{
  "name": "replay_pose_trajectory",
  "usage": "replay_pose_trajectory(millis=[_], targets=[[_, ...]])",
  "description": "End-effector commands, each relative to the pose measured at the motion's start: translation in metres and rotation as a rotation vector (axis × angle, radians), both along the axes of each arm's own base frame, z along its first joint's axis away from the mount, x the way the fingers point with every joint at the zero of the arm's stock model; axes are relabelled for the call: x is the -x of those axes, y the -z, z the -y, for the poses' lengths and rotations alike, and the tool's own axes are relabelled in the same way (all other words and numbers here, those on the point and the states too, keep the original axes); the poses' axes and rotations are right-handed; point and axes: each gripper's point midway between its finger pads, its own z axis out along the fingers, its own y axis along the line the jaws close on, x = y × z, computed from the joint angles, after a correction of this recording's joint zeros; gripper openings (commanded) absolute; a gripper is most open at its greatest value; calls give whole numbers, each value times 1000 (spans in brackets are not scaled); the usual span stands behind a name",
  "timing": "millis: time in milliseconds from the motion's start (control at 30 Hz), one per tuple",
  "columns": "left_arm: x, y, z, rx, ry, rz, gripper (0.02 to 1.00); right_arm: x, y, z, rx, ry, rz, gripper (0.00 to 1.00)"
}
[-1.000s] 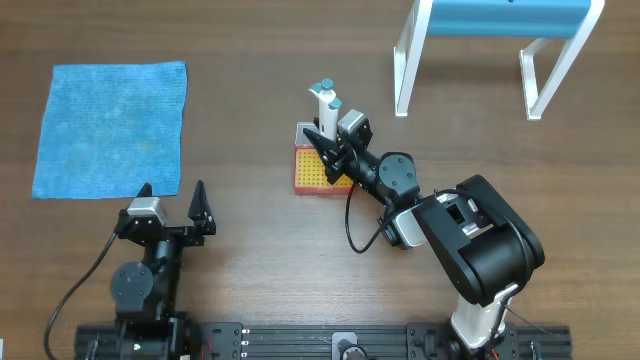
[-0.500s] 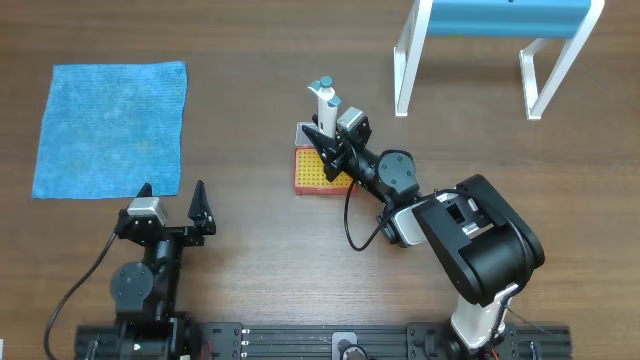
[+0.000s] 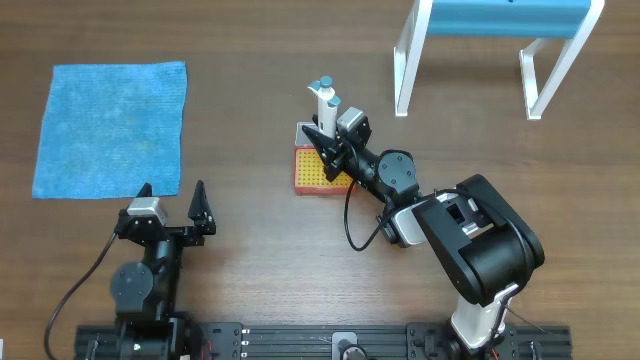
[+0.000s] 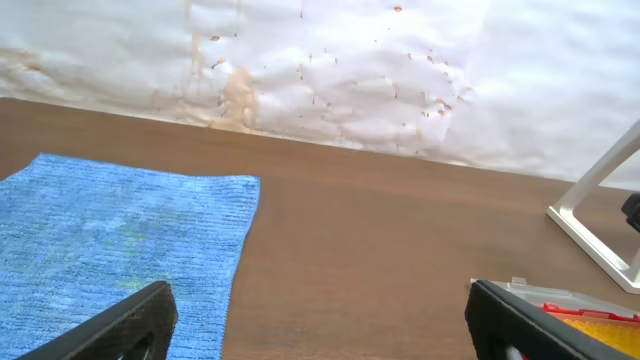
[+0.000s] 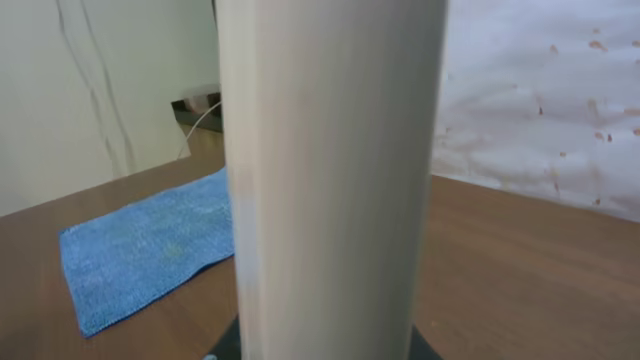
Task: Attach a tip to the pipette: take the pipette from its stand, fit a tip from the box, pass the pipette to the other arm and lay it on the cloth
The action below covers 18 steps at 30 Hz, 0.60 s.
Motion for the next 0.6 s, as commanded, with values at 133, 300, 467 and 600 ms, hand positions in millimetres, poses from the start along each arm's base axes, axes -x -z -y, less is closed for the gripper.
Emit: replay_pose_trajectory(millis=[133, 300, 467, 600], targets=[[0, 1, 1, -15, 8, 0, 936, -7, 6, 0, 23, 8, 15, 71], [0, 1, 1, -15, 8, 0, 936, -8, 8, 2, 25, 11, 11, 71], [0, 1, 1, -15, 8, 0, 936, -9, 4, 1, 18, 12, 25, 71], [0, 1, 1, -15, 8, 0, 936, -11, 4, 0, 17, 12, 26, 73]])
